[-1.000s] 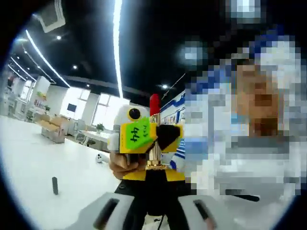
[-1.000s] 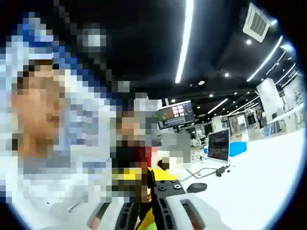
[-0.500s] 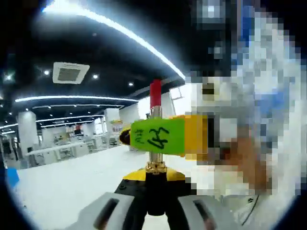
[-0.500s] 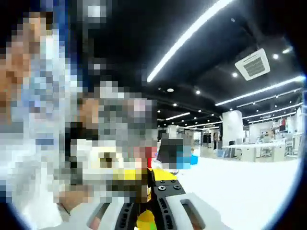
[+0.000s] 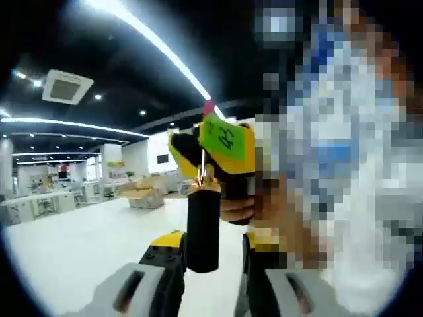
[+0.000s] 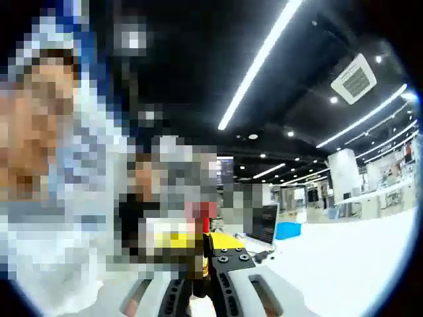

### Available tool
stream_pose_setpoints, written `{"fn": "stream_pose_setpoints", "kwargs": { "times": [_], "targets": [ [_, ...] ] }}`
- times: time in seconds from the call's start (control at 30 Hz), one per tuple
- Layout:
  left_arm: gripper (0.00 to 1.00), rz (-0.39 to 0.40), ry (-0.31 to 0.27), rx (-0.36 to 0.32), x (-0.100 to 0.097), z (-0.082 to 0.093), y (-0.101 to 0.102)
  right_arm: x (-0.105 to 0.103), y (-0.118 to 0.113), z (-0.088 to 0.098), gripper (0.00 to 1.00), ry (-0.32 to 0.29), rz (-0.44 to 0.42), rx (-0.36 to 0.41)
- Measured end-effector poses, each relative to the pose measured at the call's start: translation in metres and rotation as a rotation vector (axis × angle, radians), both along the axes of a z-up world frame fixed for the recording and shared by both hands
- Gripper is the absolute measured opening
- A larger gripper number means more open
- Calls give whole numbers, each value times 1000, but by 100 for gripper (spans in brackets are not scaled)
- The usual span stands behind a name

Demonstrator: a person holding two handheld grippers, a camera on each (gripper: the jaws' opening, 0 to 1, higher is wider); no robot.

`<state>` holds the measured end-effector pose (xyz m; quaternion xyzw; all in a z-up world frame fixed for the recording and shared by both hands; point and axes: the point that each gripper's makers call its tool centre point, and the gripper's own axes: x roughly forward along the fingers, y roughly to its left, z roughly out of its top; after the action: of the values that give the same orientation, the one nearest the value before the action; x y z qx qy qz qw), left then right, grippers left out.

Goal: Unscrew the lipstick cap, remove the lipstick, and put the cap back on the lipstick

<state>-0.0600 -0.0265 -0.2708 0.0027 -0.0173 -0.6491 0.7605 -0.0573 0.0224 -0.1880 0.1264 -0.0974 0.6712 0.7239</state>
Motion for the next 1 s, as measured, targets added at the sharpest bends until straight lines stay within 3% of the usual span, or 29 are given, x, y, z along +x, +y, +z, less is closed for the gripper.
{"fn": "stream_pose_setpoints", "kwargs": {
  "times": [0.03,0.07,0.17,0.3,0.43,0.6,0.63,0.67,0.77,0.8,0.9,1.0],
  "targets": [
    [33,-21,15,-12,-3,1,-1,-6,-2,2,6,20,66,18],
    [33,-128,91,-79,-18,11,-2,-16,-5,3,6,39,162,37],
    [28,-264,186,-176,-37,27,0,-33,-6,2,6,80,293,57],
    [26,-339,262,-235,-46,37,1,-51,5,-4,6,84,355,42],
    [21,-431,348,-246,-56,35,1,-62,11,-10,6,93,384,22],
    [15,-472,408,-229,-58,30,0,-78,16,-16,6,117,439,14],
    [14,-458,402,-221,-57,28,0,-79,17,-17,6,116,436,10],
    [14,-435,390,-214,-53,27,-1,-93,30,-23,6,112,425,0],
    [14,-347,345,-192,-42,23,-1,-94,38,-28,6,112,361,-17],
    [13,-306,321,-181,-36,21,-2,-75,28,-28,6,118,333,-20],
    [13,-154,227,-130,-17,15,0,-64,32,-35,6,86,207,-64],
    [13,31,97,-51,7,6,4,-33,30,-40,6,44,73,-117]
  ]
}}
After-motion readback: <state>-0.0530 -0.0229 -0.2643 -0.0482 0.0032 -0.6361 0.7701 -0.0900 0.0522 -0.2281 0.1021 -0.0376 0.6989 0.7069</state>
